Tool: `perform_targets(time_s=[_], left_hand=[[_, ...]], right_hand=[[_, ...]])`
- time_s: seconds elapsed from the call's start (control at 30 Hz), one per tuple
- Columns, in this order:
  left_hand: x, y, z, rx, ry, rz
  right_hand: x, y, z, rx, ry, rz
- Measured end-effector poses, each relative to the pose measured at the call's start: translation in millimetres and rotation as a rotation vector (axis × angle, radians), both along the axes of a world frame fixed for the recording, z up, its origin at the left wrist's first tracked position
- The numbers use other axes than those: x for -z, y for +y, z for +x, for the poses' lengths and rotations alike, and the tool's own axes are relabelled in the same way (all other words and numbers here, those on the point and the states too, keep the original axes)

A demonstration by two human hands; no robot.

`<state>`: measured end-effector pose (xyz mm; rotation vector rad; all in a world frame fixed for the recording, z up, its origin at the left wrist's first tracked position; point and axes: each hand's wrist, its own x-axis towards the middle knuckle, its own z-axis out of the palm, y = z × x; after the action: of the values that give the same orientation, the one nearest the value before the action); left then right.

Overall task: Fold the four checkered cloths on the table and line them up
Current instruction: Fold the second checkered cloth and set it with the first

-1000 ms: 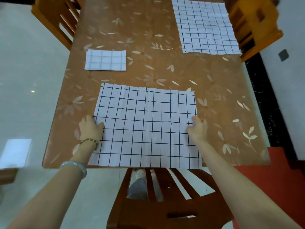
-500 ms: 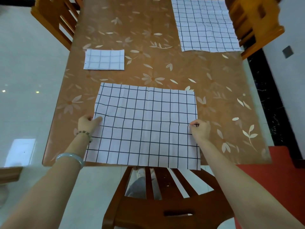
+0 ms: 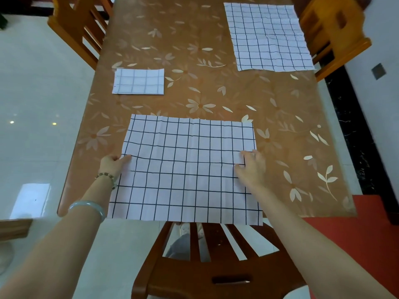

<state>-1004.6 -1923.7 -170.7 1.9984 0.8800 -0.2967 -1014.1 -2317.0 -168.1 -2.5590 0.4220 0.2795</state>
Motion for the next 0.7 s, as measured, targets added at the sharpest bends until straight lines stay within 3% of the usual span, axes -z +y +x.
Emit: perform_targets(time_s=[0.13, 0.23, 0.4, 0.7], left_hand=[[-4.2, -2.4, 2.3, 0.079, 0.021, 0.101], [-10.2, -3.3, 0.5, 0.148, 0.009, 0.154], [-24.7, -1.0, 2.6, 0.303, -0.042, 0.244], [-45.3, -4.3, 1.9, 0.345, -0.141, 0.247]], right_hand=[[7.8, 64.6, -8.0, -0.577, -0.001, -0.089], [21.0, 96.6, -16.4, -0.78, 0.069, -0.207], [35.0, 99.0, -20.3, -0.828, 0.152, -0.303], [33.9, 98.1, -20.4, -0.782, 0.148, -0.208]])
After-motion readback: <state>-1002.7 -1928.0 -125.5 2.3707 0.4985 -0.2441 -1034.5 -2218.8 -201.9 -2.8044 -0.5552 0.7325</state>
